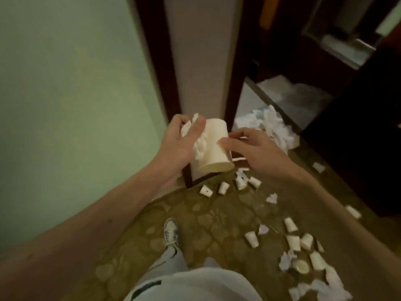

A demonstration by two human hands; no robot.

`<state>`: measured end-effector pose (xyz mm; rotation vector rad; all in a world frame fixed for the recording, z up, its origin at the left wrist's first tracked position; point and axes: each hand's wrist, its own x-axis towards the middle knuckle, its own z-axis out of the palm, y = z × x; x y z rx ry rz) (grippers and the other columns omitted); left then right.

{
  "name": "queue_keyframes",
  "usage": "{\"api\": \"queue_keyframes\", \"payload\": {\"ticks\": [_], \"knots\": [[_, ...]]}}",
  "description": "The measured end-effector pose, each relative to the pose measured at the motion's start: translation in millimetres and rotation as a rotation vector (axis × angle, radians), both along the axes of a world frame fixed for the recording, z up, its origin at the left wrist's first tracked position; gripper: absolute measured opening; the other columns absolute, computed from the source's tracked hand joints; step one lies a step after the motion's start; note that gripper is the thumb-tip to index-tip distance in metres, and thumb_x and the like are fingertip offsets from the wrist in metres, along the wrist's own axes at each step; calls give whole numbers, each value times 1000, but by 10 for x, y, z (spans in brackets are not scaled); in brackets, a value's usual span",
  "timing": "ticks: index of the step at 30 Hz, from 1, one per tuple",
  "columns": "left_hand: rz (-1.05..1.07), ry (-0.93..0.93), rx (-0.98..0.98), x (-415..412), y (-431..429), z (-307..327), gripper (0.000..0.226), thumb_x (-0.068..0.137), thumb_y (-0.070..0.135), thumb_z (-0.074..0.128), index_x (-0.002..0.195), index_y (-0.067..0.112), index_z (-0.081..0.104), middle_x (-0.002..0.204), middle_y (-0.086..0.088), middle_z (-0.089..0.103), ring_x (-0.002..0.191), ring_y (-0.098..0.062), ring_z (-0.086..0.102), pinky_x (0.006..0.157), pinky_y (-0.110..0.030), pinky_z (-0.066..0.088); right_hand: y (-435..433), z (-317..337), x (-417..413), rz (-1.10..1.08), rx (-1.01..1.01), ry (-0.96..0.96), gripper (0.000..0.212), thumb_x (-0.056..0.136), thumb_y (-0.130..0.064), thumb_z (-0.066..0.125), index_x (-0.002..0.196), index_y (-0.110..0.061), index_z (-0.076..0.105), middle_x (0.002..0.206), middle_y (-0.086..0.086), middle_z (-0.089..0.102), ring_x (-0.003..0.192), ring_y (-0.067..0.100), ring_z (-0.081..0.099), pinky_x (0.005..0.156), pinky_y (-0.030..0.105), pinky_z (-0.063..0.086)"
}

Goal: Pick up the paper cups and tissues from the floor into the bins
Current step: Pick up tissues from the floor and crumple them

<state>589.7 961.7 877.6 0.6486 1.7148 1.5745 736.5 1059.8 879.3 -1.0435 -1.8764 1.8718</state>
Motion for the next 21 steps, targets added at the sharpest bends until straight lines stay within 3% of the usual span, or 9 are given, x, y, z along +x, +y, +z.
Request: {"api": "queue_keyframes", "payload": {"ticks": [2,5,9,14,18,21], "knots": [[136,29,1,-16,-457,38,26,99,40,53,88,17,50,77,10,61,61,2,59,51,-16,46,-291,76,-163,151,-15,-3,28,87,-35,71,107,-16,63,91,-4,75,81,10,73,62,20,55],[357,5,20,-121,-1188,137,31,102,41,44,88,15,51,79,3,60,62,-2,60,51,-16,47,-815,145,-512,328,-67,0,29,86,-31,71,105,-11,61,89,-2,75,82,17,73,67,31,61],[555,-37,115,-251,-2288,281,30,100,29,30,79,17,48,69,6,59,66,-10,61,50,-21,47,-1715,167,-1062,565,-147,-19,23,89,-26,68,103,-10,60,83,-4,74,74,11,72,58,21,54],[825,-33,137,-407,-3741,330,11,81,22,42,76,19,51,87,-5,51,82,-21,49,66,-32,41,-3060,99,-1683,791,-237,-58,18,90,-23,66,100,-8,61,90,3,73,76,16,72,59,24,53],[996,-20,130,-559,-5072,261,16,93,12,51,84,20,60,87,4,62,84,-19,60,61,-24,50,-4316,-14,-2159,978,-296,-109,21,91,-23,64,103,-6,62,98,9,73,83,21,72,65,29,55],[1089,-35,151,-707,-6141,216,8,93,15,61,99,18,64,100,-3,65,90,-24,65,70,-31,55,-5319,-87,-2536,1061,-384,-146,22,92,-20,61,108,-5,63,95,8,75,84,21,73,63,28,56]]}}
